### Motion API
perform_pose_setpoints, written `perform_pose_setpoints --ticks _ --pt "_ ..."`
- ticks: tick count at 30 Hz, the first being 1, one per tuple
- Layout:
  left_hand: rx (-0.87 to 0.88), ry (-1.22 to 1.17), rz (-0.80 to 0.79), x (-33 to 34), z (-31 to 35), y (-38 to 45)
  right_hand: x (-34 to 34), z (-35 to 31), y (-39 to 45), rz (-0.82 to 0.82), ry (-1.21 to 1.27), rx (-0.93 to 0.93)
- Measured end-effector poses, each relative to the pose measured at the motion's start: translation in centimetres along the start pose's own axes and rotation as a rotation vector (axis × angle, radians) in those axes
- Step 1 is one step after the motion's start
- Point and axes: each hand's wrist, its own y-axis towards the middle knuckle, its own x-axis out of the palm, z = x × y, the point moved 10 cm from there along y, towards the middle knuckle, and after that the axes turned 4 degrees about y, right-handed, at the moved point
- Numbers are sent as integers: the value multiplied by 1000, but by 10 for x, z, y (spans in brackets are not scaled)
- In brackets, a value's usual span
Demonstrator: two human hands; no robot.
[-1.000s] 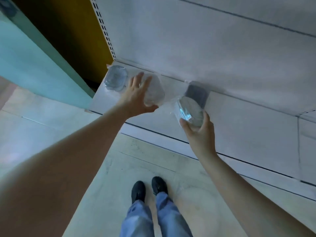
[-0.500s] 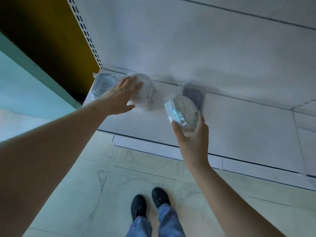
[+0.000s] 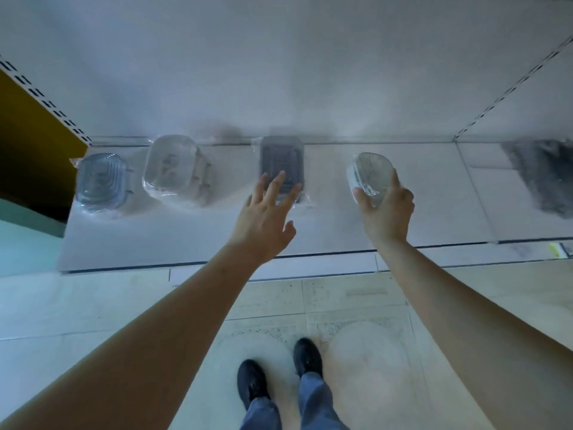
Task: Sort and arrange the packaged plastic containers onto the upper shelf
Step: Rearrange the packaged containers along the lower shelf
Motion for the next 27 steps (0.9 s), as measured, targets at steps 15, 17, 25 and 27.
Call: perform_pose_setpoints --ticks 15,17,25,27 --pt "-116 88 -61 10 11 -7 -11 -15 17 -115 -148 -94" --pt "-128 30 -70 -8 30 -16 -48 -50 -1 -46 -68 -218" --pt "-86 -365 -18 -114 180 -77 -276 -173 -119 173 131 -686" --pt "-33 -448 33 -142 223 -86 -345 -191 -143 281 110 -795"
